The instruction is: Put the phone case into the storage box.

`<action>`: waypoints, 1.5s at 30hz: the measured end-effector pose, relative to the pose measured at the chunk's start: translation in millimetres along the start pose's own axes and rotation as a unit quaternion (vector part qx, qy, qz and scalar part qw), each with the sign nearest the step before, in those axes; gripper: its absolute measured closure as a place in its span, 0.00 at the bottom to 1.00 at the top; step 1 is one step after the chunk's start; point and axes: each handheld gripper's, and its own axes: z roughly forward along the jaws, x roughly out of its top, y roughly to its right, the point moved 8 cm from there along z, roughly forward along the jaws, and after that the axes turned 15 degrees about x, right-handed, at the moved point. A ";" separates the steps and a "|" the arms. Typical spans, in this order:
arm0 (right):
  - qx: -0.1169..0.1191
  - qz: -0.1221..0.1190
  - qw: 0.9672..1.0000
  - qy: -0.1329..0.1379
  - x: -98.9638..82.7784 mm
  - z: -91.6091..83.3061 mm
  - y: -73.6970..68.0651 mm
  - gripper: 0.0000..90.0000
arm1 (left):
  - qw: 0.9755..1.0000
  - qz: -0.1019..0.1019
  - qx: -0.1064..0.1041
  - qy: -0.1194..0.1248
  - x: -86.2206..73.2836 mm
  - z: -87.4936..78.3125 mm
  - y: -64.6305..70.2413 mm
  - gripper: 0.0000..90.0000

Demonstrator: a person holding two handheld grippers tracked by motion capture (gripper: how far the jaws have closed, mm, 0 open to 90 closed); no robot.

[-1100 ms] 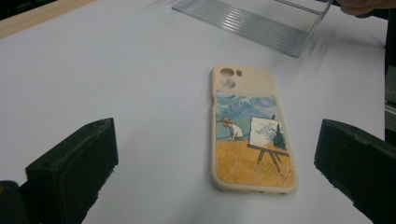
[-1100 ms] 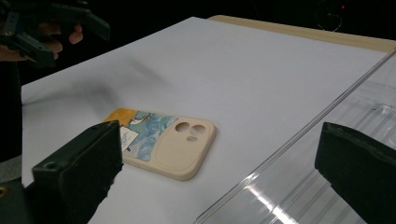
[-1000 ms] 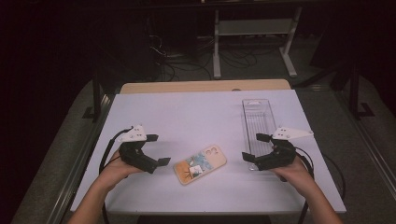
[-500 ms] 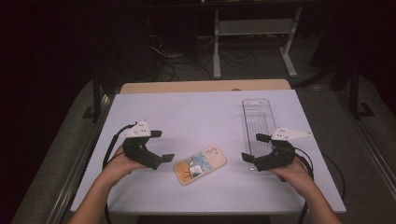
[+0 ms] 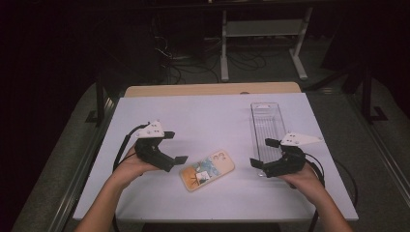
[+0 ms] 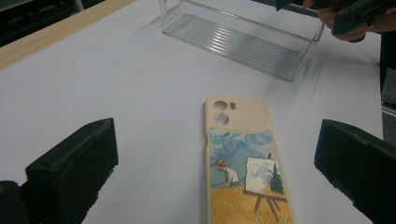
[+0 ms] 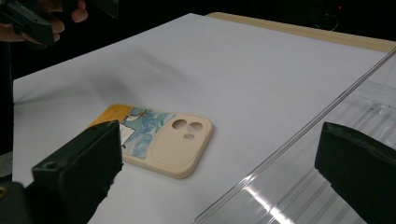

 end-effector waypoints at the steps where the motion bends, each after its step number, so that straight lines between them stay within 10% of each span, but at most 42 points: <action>1: 0.000 0.000 1.000 0.000 0.0 0.0 0.0 0.01 | 1.000 0.000 0.000 0.000 0.0 0.0 0.0 0.00; 45: 0.000 -0.007 1.000 -0.003 -0.5 0.9 0.1 0.01 | 1.000 -0.004 0.017 -0.014 13.1 44.5 33.2 0.00</action>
